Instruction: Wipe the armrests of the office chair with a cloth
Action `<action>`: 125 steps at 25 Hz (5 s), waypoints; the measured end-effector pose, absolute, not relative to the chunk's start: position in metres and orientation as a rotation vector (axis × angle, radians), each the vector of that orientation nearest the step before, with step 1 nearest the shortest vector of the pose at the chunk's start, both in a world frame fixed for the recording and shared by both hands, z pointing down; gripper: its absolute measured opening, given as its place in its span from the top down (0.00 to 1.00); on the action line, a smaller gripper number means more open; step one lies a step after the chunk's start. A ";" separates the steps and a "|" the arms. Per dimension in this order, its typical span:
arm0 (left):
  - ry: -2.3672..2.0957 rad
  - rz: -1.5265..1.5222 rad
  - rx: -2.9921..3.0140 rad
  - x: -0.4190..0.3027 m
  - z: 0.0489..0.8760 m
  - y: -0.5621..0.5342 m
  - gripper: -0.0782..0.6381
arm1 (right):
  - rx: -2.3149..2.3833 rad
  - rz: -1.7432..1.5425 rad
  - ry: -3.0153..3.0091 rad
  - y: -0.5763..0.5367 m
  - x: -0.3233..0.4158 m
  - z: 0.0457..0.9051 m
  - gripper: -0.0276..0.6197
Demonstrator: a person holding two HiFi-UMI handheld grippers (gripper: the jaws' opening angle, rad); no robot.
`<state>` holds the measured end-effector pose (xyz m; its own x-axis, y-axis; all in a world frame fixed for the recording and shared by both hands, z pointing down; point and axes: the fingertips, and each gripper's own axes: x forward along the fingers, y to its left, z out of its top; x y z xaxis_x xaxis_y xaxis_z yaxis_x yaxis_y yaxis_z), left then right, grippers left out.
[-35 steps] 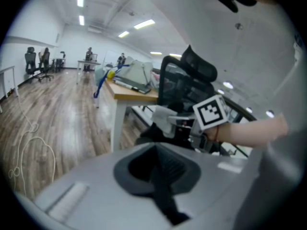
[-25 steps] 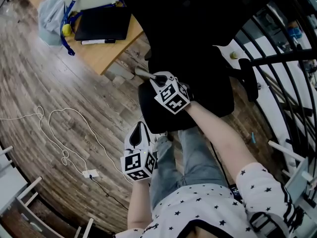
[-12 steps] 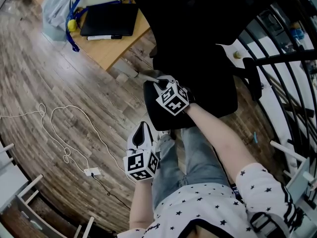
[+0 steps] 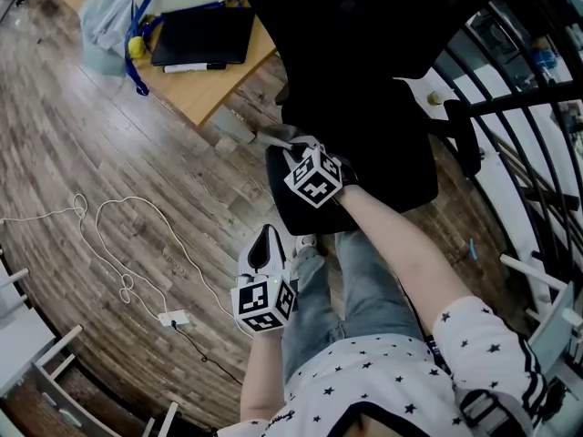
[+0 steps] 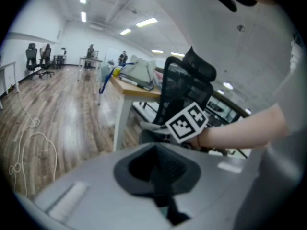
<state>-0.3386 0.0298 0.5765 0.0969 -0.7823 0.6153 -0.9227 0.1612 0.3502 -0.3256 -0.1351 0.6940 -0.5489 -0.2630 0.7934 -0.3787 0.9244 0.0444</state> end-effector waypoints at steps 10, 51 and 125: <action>-1.690 0.249 1.671 -0.342 0.571 0.047 0.88 | 0.428 0.183 -2.170 -0.102 -0.321 0.693 0.92; -1.631 0.274 1.769 -0.323 0.559 0.085 0.88 | 0.381 0.262 -2.149 0.048 -0.262 0.690 0.92; -1.305 0.360 2.261 -0.184 0.463 -0.010 0.88 | 1.201 0.446 -2.343 0.007 -0.064 0.471 0.92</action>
<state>-0.1844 -0.0097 0.4626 0.5056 -0.7300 0.4599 -0.8625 -0.4149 0.2897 -0.0640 0.0066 0.4708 -0.5085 -0.6707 0.5401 -0.8221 0.5647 -0.0727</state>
